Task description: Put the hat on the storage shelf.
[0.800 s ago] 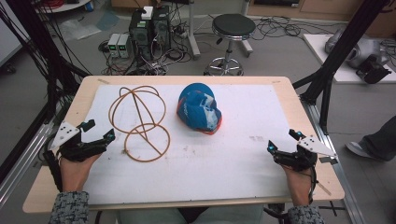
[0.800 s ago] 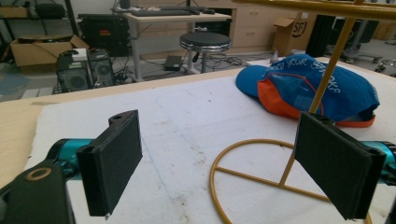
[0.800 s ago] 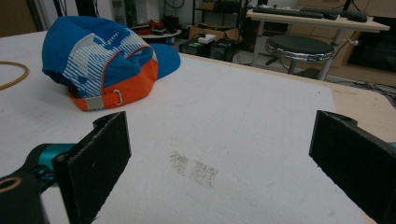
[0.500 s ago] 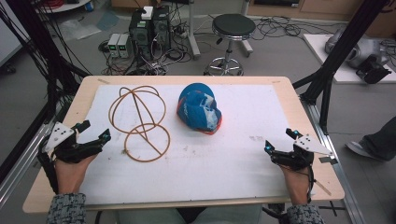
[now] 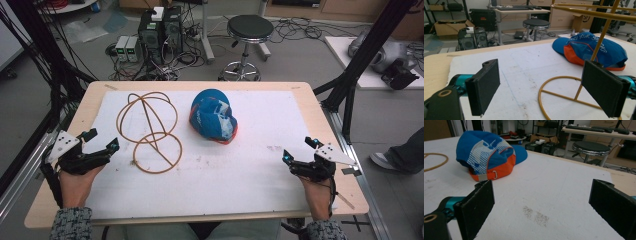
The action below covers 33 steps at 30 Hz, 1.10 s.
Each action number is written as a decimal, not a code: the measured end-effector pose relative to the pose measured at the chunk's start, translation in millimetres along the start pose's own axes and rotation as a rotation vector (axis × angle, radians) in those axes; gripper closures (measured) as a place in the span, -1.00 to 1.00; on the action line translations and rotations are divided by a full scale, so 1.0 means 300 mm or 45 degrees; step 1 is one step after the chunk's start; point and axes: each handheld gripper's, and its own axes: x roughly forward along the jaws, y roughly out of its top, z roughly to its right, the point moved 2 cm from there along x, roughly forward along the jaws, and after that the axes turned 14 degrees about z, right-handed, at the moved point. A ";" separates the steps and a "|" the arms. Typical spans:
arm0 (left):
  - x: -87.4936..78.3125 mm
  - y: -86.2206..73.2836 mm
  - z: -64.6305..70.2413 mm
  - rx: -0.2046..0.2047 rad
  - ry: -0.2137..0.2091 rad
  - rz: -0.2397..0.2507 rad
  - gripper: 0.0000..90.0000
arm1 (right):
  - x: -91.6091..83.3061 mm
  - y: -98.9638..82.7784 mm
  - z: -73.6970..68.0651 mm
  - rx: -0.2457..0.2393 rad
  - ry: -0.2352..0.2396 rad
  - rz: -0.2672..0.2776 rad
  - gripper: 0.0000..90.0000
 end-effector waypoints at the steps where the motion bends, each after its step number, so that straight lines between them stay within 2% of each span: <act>1: 0.005 -0.001 0.002 0.003 -0.007 -0.004 -0.65 | 0.003 0.004 0.003 0.024 0.010 0.006 -0.88; 3: 0.018 -0.004 0.007 0.003 -0.020 -0.010 -0.65 | 0.020 0.023 0.008 0.017 0.025 0.004 -0.88; 5: 0.025 -0.004 0.011 0.002 -0.025 -0.012 -0.65 | 0.038 0.043 0.008 -0.016 0.044 0.002 -0.88; 8: 0.029 -0.002 0.012 0.006 -0.029 -0.011 -0.65 | 0.070 0.074 0.004 -0.020 0.073 0.011 -0.88; 11: 0.033 0.000 0.006 -0.002 -0.024 -0.004 -0.65 | 0.092 0.095 0.002 -0.010 0.096 0.026 -0.86; 12: 0.034 0.000 0.000 -0.006 -0.017 -0.003 -0.65 | 0.118 0.119 -0.001 0.011 0.115 0.036 -0.86; 14: 0.034 0.000 -0.004 -0.009 -0.013 0.000 -0.65 | 0.147 0.144 -0.007 0.010 0.140 0.054 -0.86; 20: 0.033 0.006 -0.009 -0.010 -0.009 0.006 -0.65 | 0.249 0.208 -0.057 0.002 0.210 0.090 -0.86; 21: 0.033 0.006 -0.009 -0.010 -0.009 0.006 -0.65 | 0.249 0.208 -0.057 0.002 0.210 0.090 -0.86; 22: 0.035 0.005 -0.008 -0.010 -0.010 0.005 -0.65 | 0.283 0.218 -0.075 0.011 0.225 0.105 -0.86; 26: 0.033 0.007 -0.009 -0.010 -0.010 0.004 -0.65 | 0.357 0.224 -0.115 0.026 0.271 0.087 -0.84; 27: 0.033 0.007 -0.009 -0.010 -0.010 0.004 -0.65 | 0.357 0.224 -0.115 0.026 0.271 0.087 -0.84; 28: 0.031 0.009 -0.010 -0.010 -0.010 0.010 -0.65 | 0.392 0.223 -0.136 0.035 0.302 0.087 -0.71; 29: 0.031 0.009 -0.010 -0.010 -0.010 0.010 -0.65 | 0.392 0.223 -0.136 0.035 0.302 0.087 -0.71; 33: 0.029 0.015 -0.011 -0.012 -0.010 0.017 -0.65 | 0.464 0.214 -0.178 0.037 0.356 0.085 -0.68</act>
